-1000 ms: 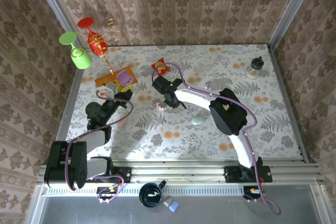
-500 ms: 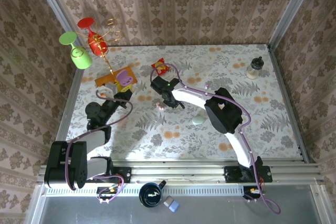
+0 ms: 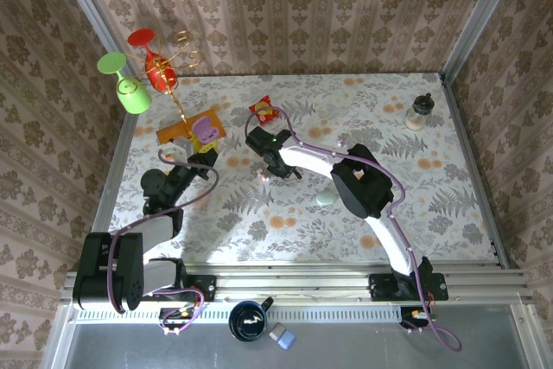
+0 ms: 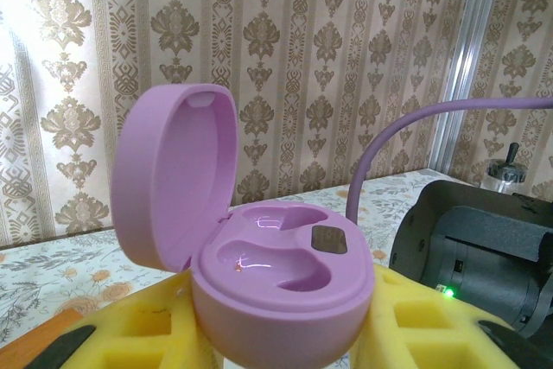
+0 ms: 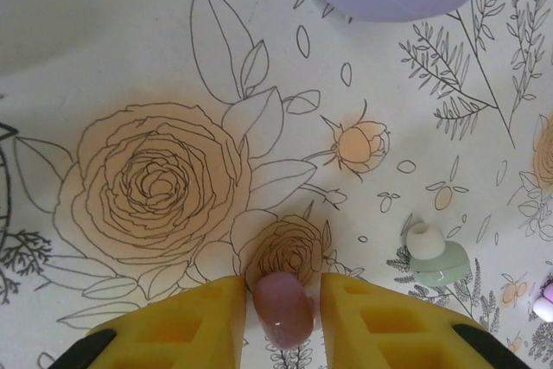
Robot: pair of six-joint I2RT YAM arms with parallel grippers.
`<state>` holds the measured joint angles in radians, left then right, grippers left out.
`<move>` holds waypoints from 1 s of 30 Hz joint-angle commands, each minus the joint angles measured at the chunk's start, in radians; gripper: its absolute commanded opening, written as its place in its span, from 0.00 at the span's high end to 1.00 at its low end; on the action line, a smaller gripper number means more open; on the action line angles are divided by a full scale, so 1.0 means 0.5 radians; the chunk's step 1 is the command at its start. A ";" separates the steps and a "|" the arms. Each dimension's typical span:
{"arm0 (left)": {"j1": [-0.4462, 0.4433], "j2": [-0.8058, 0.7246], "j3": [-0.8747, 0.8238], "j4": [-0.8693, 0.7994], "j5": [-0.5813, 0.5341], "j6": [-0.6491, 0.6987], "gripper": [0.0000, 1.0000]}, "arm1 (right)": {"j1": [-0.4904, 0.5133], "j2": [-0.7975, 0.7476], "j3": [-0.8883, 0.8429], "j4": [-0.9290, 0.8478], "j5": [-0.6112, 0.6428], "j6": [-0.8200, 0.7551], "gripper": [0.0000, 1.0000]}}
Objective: Insert wireless bluetooth earbuds into charging case
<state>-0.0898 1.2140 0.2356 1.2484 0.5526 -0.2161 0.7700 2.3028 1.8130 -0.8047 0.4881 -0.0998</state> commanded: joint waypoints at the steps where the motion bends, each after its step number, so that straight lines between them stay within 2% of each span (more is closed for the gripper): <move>1: 0.017 -0.022 -0.011 0.038 0.027 0.018 0.68 | 0.010 0.067 0.070 -0.097 0.049 -0.025 0.70; 5: 0.021 -0.023 -0.008 0.040 0.030 0.020 0.68 | 0.011 0.075 0.096 -0.116 0.052 -0.013 0.78; 8: 0.020 -0.020 -0.005 0.031 0.033 0.027 0.68 | 0.007 0.037 0.097 -0.118 0.020 0.025 0.80; 15: -0.018 0.025 0.006 0.033 0.080 0.057 0.69 | -0.080 -0.223 -0.032 -0.094 -0.323 0.276 0.80; 19: -0.090 0.073 0.024 0.036 0.097 0.072 0.69 | -0.209 -0.471 -0.257 0.027 -0.669 0.509 0.80; 26: -0.290 0.127 0.041 0.034 0.125 0.157 0.69 | -0.547 -0.916 -0.790 0.489 -1.595 0.860 0.80; 30: -0.423 0.166 0.046 0.035 0.136 0.212 0.69 | -0.709 -1.071 -1.007 0.709 -1.993 1.020 0.82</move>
<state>-0.2699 1.2831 0.2359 1.2430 0.5961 -0.1555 0.4385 1.8126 1.3628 -0.5659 -0.2607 0.3042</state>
